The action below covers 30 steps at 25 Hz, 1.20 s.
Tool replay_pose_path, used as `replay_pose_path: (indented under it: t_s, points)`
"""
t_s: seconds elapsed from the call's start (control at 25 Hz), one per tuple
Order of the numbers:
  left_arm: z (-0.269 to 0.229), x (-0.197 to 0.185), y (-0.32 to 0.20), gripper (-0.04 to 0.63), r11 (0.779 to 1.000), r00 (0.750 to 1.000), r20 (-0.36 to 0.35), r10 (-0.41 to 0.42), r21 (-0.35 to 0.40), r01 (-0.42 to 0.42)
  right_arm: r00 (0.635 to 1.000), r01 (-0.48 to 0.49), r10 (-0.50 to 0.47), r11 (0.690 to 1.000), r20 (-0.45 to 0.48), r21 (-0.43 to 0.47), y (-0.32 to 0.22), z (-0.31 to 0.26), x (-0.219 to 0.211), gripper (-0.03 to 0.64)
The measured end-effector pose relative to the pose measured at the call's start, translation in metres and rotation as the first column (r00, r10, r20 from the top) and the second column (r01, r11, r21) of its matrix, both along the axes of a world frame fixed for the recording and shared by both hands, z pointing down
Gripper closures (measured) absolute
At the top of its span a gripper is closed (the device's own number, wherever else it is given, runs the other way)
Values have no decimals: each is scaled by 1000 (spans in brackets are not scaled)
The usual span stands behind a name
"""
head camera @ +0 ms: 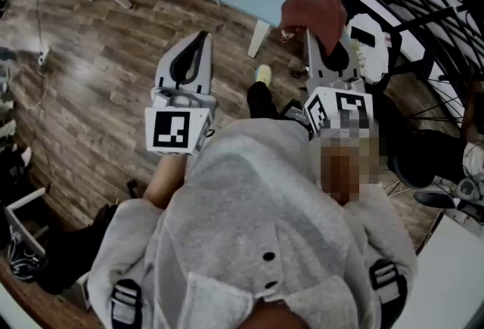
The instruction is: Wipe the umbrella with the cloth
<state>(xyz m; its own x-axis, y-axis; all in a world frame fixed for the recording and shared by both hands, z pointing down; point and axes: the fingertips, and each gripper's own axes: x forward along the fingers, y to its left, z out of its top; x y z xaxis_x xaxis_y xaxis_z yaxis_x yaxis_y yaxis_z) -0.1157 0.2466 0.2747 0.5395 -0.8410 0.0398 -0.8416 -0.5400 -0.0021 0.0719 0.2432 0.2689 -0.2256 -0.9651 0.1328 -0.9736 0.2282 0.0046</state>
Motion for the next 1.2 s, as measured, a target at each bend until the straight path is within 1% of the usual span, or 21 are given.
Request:
replay_pose_path:
  t_s: [0.12, 0.24, 0.44, 0.52, 0.64, 0.8, 0.96, 1.2]
  points:
    - [2, 12, -33, 580, 1000, 1000, -3, -6, -13, 6, 1000, -12, 12, 1000, 2, -13, -31, 4, 14, 537]
    - [9, 24, -64, 580, 999, 1000, 20, -13, -48, 14, 1000, -14, 14, 1000, 4, -27, -59, 7, 29, 537]
    - [4, 55, -118, 580, 999, 1000, 17, 3, -49, -2, 1000, -9, 10, 999, 24, -50, -113, 11, 55, 537]
    - [3, 67, -136, 580, 998, 1000, 22, 4, -61, -3, 1000, -9, 11, 998, 27, -63, -130, 13, 67, 537]
    - [6, 81, -160, 580, 996, 998, 66, -4, -87, 10, 999, -3, 7, 997, 47, -82, -156, 19, 85, 537]
    - [7, 102, -192, 580, 997, 995, 99, -3, -81, 11, 998, 6, -1, 997, 66, -81, -188, 23, 105, 537]
    - [7, 115, -214, 580, 995, 990, 139, -8, -97, 21, 996, 13, -4, 995, 94, -94, -210, 27, 118, 537]
    - [13, 137, -242, 580, 995, 985, 171, 6, -104, 12, 991, 32, -19, 994, 129, -103, -241, 35, 136, 537]
